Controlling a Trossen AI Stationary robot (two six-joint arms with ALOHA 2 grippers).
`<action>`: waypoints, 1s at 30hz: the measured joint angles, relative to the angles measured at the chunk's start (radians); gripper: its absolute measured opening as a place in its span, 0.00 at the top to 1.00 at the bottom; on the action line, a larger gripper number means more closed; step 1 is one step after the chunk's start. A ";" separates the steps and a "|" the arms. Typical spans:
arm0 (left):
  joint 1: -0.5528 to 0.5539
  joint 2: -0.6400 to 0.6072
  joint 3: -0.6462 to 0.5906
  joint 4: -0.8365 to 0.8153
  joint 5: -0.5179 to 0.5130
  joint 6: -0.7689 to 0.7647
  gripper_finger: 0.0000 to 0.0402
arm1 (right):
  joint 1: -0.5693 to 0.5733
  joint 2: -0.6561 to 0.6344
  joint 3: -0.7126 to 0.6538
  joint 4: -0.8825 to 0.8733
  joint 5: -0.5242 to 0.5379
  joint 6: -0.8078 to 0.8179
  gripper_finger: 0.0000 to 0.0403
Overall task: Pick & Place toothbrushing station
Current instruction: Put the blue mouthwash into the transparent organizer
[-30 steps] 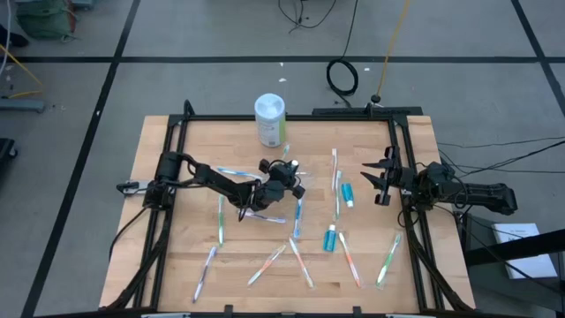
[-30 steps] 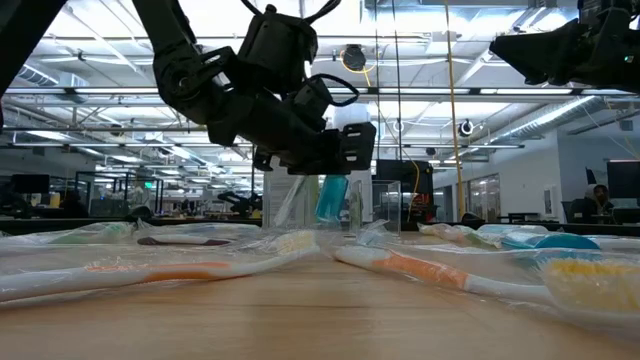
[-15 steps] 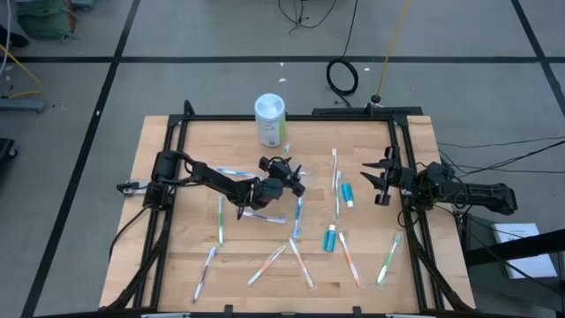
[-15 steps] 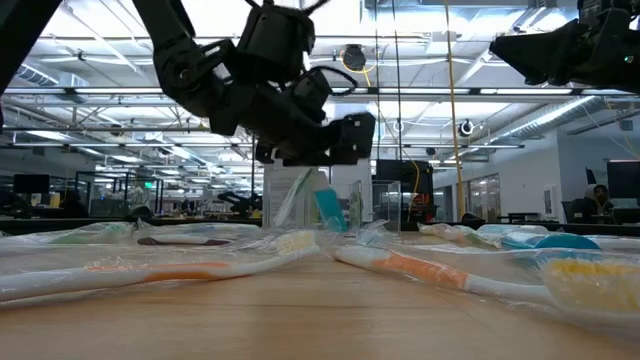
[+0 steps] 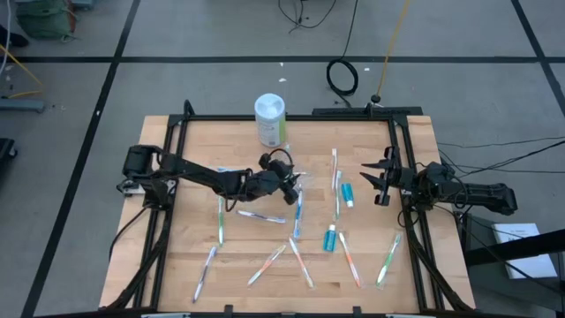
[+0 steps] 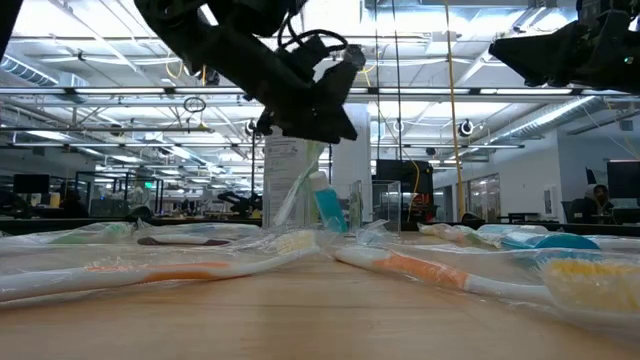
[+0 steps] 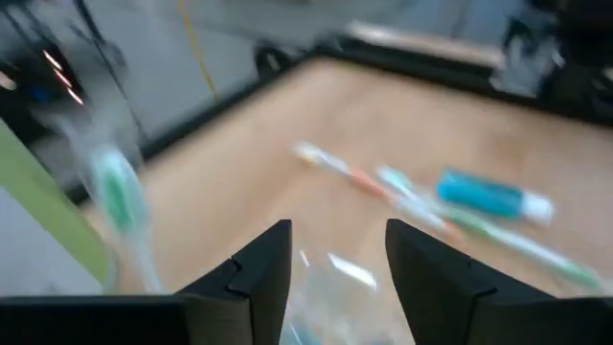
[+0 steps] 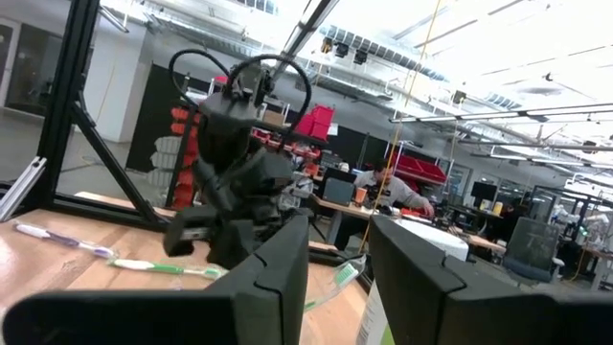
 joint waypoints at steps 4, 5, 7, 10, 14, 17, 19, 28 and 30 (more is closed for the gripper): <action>0.014 0.005 -0.001 -0.092 0.065 -0.025 0.61 | 0.000 0.000 0.000 -0.001 0.000 0.000 0.74; 0.018 0.006 -0.001 -0.097 0.075 -0.026 0.61 | 0.000 0.000 0.000 -0.001 0.000 0.000 0.74; 0.026 0.007 0.000 -0.115 0.076 -0.023 0.61 | 0.000 0.000 0.000 -0.001 0.000 0.000 0.74; 0.041 0.008 0.000 -0.116 0.085 -0.002 0.59 | 0.000 0.000 0.000 -0.005 0.000 0.000 0.74; 0.070 0.008 0.000 -0.125 0.188 0.035 0.52 | 0.000 0.000 0.000 -0.007 0.000 0.000 0.74; 0.097 0.008 0.001 -0.169 0.287 0.027 0.47 | 0.000 0.000 0.000 -0.007 0.000 -0.001 0.74; 0.112 0.008 0.001 -0.219 0.285 0.029 0.46 | 0.000 0.000 0.000 -0.006 0.000 -0.002 0.74; 0.144 0.006 0.003 -0.264 0.296 0.060 0.55 | 0.000 0.000 0.000 -0.007 -0.001 -0.008 0.74; 0.151 0.006 0.003 -0.264 0.299 0.056 0.58 | 0.000 0.000 0.000 -0.007 -0.001 -0.010 0.74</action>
